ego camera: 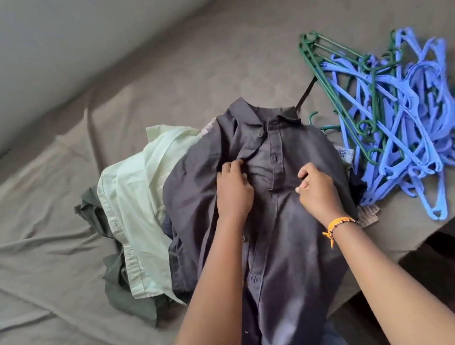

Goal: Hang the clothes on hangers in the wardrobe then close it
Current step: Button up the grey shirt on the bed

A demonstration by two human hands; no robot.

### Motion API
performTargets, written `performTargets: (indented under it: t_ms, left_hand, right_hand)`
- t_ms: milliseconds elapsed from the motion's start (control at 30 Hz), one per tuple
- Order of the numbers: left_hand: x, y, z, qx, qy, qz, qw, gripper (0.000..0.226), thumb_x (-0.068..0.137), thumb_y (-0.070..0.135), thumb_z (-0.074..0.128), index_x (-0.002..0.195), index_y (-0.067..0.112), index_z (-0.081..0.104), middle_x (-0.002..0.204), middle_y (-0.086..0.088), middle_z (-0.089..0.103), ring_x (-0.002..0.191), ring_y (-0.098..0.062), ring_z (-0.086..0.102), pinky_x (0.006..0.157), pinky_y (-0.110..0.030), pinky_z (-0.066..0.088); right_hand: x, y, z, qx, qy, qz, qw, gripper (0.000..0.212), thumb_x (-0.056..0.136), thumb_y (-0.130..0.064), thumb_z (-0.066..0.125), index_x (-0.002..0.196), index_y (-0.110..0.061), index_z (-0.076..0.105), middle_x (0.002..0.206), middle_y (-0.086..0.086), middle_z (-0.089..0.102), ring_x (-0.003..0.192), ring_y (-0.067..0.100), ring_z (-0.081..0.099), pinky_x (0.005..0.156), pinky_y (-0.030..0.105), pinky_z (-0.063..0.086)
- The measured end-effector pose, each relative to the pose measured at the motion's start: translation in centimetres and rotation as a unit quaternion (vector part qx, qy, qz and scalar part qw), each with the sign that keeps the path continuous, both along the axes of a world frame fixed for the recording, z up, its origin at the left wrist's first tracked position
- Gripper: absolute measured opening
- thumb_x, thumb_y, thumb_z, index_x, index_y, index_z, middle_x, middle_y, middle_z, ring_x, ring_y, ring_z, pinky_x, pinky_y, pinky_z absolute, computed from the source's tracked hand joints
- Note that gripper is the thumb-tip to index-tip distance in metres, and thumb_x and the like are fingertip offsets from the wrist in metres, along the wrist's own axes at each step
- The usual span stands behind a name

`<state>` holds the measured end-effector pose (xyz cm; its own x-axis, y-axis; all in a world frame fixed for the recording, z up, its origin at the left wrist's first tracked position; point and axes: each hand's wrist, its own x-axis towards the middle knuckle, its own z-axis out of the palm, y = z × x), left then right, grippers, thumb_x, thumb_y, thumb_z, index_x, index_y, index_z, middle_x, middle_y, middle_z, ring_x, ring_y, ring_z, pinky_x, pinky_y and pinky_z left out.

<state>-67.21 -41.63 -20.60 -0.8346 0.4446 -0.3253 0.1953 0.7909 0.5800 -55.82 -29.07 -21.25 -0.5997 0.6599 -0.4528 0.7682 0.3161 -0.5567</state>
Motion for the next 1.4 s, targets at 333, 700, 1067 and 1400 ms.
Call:
performTargets:
  t_ms: [333, 700, 1067, 1400]
  left_hand:
    - [-1.4, 1.1, 0.8, 0.147, -0.066, 0.178, 0.971, 0.015, 0.077, 0.003, 0.07, 0.085, 0.012, 0.06, 0.072, 0.009, 0.062, 0.07, -0.008, 0.06, 0.067, -0.023, 0.047]
    - [2.1, -2.8, 2.5, -0.006, -0.058, 0.141, 0.988, 0.006, 0.081, 0.016, 0.066, 0.085, 0.012, 0.069, 0.081, 0.0, 0.067, 0.078, -0.015, 0.059, 0.064, -0.024, 0.035]
    - [2.2, -2.9, 2.0, -0.019, -0.13, 0.16, 0.978, 0.004, 0.081, 0.019, 0.068, 0.079, 0.022, 0.066, 0.084, 0.003, 0.068, 0.085, -0.02, 0.063, 0.069, -0.029, 0.045]
    - [3.0, -3.2, 3.2, 0.171, -0.259, 0.248, 0.918, 0.015, 0.081, 0.011, 0.072, 0.07, 0.021, 0.068, 0.069, -0.002, 0.068, 0.064, -0.011, 0.058, 0.06, -0.023, 0.046]
  right_hand:
    - [-7.3, -2.7, 2.0, 0.05, 0.076, -0.01, 0.996, 0.032, 0.077, -0.026, 0.069, 0.087, -0.016, 0.041, 0.1, 0.006, 0.052, 0.09, 0.032, 0.054, 0.063, 0.033, 0.031]
    - [-3.5, -7.3, 3.6, 0.064, -0.002, -0.041, 0.997, 0.025, 0.077, -0.034, 0.066, 0.078, -0.014, 0.053, 0.085, 0.009, 0.063, 0.084, 0.036, 0.06, 0.063, 0.037, 0.045]
    - [-3.5, -7.9, 2.8, 0.082, -0.067, -0.052, 0.993, 0.022, 0.079, -0.028, 0.062, 0.092, -0.01, 0.062, 0.103, 0.012, 0.063, 0.095, 0.039, 0.06, 0.072, 0.038, 0.047]
    - [-1.9, -7.1, 3.8, -0.141, 0.197, -0.217, 0.946, 0.012, 0.078, -0.001, 0.066, 0.074, -0.012, 0.065, 0.064, -0.006, 0.06, 0.055, -0.004, 0.055, 0.06, 0.014, 0.045]
